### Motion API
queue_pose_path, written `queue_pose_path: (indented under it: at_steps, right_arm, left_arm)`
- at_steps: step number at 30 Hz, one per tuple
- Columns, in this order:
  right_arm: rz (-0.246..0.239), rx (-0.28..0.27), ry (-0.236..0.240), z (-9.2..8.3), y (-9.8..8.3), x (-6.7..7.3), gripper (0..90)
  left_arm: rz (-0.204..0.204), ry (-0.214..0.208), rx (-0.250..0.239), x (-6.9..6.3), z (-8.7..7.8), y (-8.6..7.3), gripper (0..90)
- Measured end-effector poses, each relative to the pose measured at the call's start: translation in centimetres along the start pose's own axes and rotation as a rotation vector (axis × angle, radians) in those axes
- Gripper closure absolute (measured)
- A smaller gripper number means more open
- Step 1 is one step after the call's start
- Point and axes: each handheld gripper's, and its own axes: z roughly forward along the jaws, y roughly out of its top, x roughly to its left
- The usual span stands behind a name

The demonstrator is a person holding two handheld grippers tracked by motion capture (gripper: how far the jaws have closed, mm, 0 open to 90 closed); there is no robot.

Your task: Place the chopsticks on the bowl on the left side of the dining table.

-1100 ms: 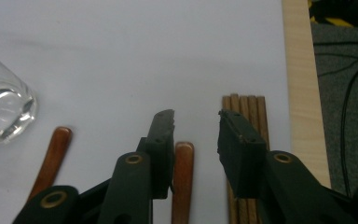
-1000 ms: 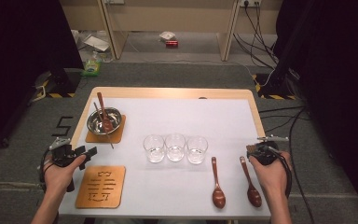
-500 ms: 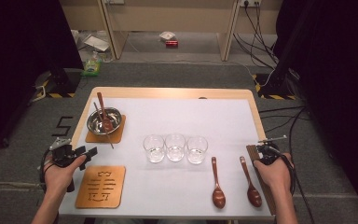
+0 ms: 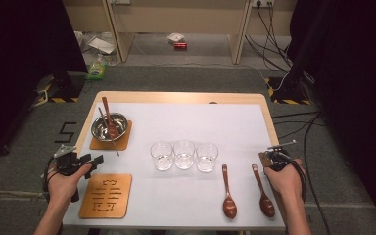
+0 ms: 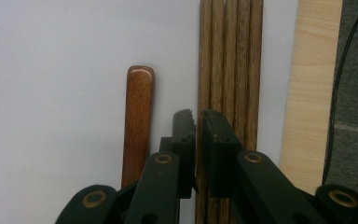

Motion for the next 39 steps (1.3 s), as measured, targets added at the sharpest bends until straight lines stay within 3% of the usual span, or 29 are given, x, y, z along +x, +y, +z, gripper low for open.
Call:
queue_pose_path:
  at_steps: [10, 22, 30, 35, 39]
  right_arm:
    - [-0.039, 0.03, -0.021, 0.4, 0.6, 0.3, 80.2]
    - [-0.008, 0.077, -0.023, 0.9, 1.3, 0.8, 85.0]
    - [0.004, 0.02, -0.017, 1.6, 4.2, 0.7, 84.9]
    - [0.025, 0.041, -0.004, 2.5, 6.2, 0.4, 84.9]
    - [0.024, 0.065, -0.006, 3.0, 6.7, 0.4, 84.6]
  left_arm:
    - [-0.005, -0.002, -0.008, 0.1, -0.1, 0.1, 41.5]
    - [-0.01, 0.002, -0.005, 0.2, -0.1, 0.0, 41.6]
    - [-0.01, 0.001, -0.003, 0.2, -0.1, 0.0, 41.7]
    - [-0.014, 0.002, 0.0, 0.3, 0.0, -0.1, 41.7]
    - [-0.015, -0.002, -0.005, 0.3, -0.1, 0.0, 41.7]
